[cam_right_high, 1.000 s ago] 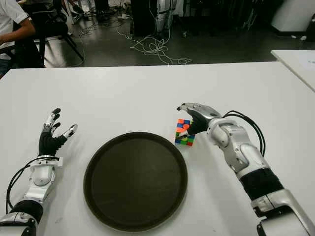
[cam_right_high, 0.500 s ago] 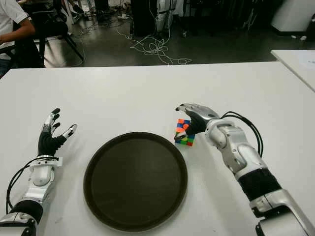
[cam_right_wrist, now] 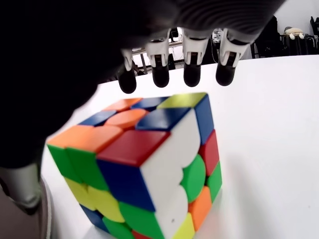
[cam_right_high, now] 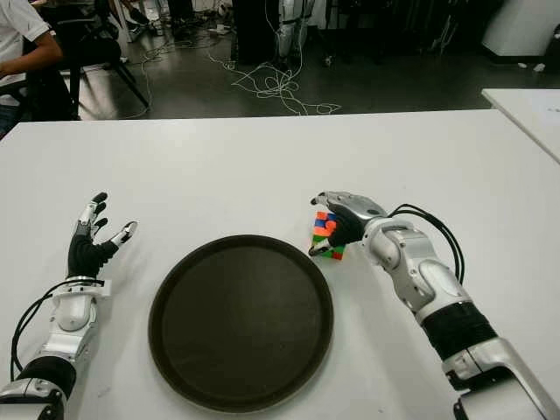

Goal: Pick up the Rubik's Cube and put it in the plate

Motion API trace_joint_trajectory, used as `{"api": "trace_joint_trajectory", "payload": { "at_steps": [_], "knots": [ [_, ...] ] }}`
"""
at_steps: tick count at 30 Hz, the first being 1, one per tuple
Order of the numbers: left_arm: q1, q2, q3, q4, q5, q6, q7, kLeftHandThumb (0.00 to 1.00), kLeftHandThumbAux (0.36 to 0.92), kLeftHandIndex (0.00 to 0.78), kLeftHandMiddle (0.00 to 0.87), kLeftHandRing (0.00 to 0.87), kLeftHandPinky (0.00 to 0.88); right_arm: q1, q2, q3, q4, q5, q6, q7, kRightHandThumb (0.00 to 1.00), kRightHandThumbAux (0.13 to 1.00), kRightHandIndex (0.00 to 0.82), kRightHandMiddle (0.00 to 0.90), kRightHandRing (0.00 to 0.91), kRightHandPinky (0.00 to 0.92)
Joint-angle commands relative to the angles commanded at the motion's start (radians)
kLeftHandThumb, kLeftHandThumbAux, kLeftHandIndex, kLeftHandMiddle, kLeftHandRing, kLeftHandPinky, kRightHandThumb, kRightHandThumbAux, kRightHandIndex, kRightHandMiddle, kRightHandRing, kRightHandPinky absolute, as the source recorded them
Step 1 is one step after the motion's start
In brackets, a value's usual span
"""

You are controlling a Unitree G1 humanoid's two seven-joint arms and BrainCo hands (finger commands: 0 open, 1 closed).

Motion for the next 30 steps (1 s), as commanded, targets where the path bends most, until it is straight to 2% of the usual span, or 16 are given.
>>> {"api": "trace_joint_trajectory", "payload": {
  "at_steps": [5, 17, 30],
  "knots": [
    [0.000, 0.002, -0.001, 0.000, 0.004, -0.004, 0.005, 0.357, 0.659, 0.041, 0.059, 0.032, 0.015, 0.008, -0.003, 0.003, -0.015, -0.006, 0.006, 0.011, 0.000, 0.603, 0.000, 0.000, 0.000, 0.000],
    [0.000, 0.001, 0.004, -0.001, -0.004, 0.003, 0.003, 0.378, 0.676, 0.040, 0.067, 0.041, 0.018, 0.035, -0.006, -0.004, -0.035, -0.009, 0.016, 0.006, 0.000, 0.648, 0.000, 0.000, 0.000, 0.000],
    [-0.004, 0.002, 0.010, 0.002, -0.017, 0.006, -0.021, 0.406, 0.689, 0.035, 0.064, 0.029, 0.003, 0.055, -0.007, -0.012, -0.096, -0.016, 0.082, 0.026, 0.000, 0.666, 0.000, 0.000, 0.000, 0.000]
  ]
}}
